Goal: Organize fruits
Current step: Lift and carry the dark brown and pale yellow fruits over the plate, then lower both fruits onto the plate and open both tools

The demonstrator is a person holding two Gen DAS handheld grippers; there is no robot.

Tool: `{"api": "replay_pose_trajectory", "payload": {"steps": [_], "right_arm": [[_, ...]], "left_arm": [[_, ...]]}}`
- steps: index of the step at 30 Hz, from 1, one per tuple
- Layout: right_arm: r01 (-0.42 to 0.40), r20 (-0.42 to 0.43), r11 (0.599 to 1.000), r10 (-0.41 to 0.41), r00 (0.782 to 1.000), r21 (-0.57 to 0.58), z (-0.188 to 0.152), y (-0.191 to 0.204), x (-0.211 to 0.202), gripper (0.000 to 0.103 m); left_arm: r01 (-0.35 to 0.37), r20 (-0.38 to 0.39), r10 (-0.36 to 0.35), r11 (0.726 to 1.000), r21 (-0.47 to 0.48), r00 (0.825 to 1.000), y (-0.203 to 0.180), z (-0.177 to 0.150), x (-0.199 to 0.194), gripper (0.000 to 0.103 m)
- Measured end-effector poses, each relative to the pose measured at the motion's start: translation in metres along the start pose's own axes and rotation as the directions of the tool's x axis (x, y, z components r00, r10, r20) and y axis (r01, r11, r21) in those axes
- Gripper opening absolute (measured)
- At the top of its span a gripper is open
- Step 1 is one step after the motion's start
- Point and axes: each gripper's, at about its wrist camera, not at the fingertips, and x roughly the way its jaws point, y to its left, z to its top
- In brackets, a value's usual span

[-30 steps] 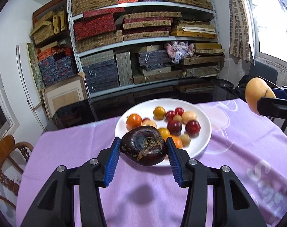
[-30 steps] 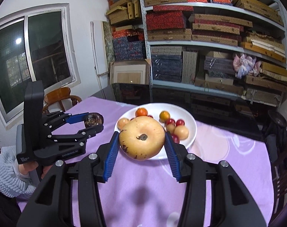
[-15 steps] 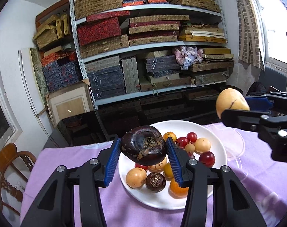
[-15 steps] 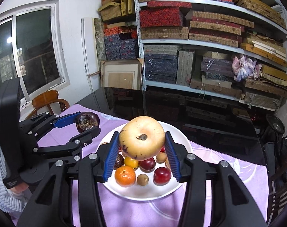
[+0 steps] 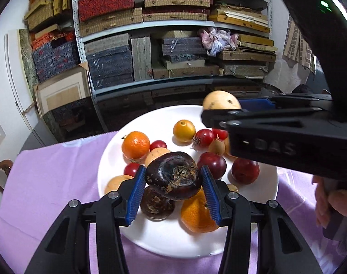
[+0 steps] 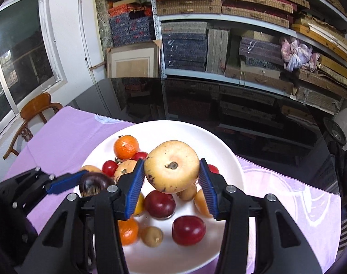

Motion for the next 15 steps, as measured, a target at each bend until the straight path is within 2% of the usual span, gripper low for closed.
{"api": "replay_pose_trajectory", "payload": {"steps": [6, 12, 15], "right_arm": [[-0.027, -0.038, 1.000, 0.027, 0.999, 0.006, 0.018, 0.002, 0.035, 0.047], [-0.052, -0.095, 0.999, 0.051, 0.994, -0.010, 0.045, 0.015, 0.068, 0.047], [-0.049, -0.129, 0.999, 0.048, 0.991, -0.005, 0.051, 0.019, 0.087, 0.047]], "left_arm": [[0.049, -0.049, -0.051, 0.998, -0.045, 0.997, 0.004, -0.002, 0.019, 0.050], [0.118, -0.068, -0.126, 0.987, -0.109, 0.990, 0.022, -0.014, 0.006, 0.050], [0.131, -0.081, -0.141, 0.984, -0.120, 0.987, 0.024, -0.016, 0.003, 0.050]]}}
